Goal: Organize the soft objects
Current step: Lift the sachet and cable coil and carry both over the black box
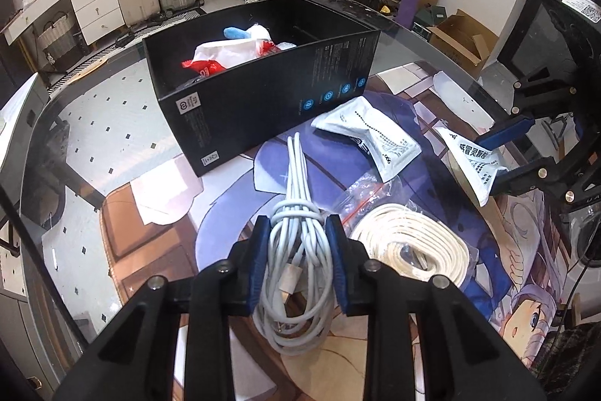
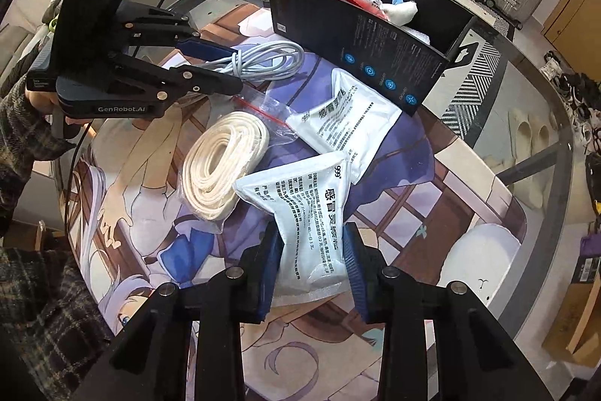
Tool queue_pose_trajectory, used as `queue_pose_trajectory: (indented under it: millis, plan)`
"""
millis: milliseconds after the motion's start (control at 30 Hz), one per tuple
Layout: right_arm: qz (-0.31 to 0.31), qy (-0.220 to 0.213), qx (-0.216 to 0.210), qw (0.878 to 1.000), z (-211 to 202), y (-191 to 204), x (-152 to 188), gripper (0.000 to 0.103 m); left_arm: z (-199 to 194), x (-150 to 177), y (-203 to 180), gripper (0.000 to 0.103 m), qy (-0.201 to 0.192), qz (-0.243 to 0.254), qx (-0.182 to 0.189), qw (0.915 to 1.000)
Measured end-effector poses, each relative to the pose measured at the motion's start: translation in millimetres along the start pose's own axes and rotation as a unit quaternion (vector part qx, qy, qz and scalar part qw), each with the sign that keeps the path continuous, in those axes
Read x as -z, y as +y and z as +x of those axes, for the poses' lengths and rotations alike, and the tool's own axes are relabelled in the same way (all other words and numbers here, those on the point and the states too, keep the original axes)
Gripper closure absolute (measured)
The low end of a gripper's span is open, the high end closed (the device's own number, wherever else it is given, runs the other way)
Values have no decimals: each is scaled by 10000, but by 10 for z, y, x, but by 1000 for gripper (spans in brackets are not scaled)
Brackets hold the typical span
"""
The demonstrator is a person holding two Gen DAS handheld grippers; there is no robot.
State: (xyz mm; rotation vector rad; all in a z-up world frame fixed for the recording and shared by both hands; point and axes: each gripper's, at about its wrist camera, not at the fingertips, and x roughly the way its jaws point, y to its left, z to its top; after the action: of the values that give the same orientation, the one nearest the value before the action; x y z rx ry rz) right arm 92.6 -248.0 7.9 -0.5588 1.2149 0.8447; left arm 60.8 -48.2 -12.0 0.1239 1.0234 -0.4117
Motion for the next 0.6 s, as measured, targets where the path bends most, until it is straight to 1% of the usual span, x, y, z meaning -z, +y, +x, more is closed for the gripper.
queue_pose_trajectory:
  millis: [267, 600]
  plan:
    - [111, -244, -35, 9996, -135, 48, -25, 70, -114, -41, -7, 77, -74, -134, -141, 9998]
    - [396, -503, -90, 9979, -130, -53, -182, 70, -289, -106, -24, 77, -243, -235, -218, 9992]
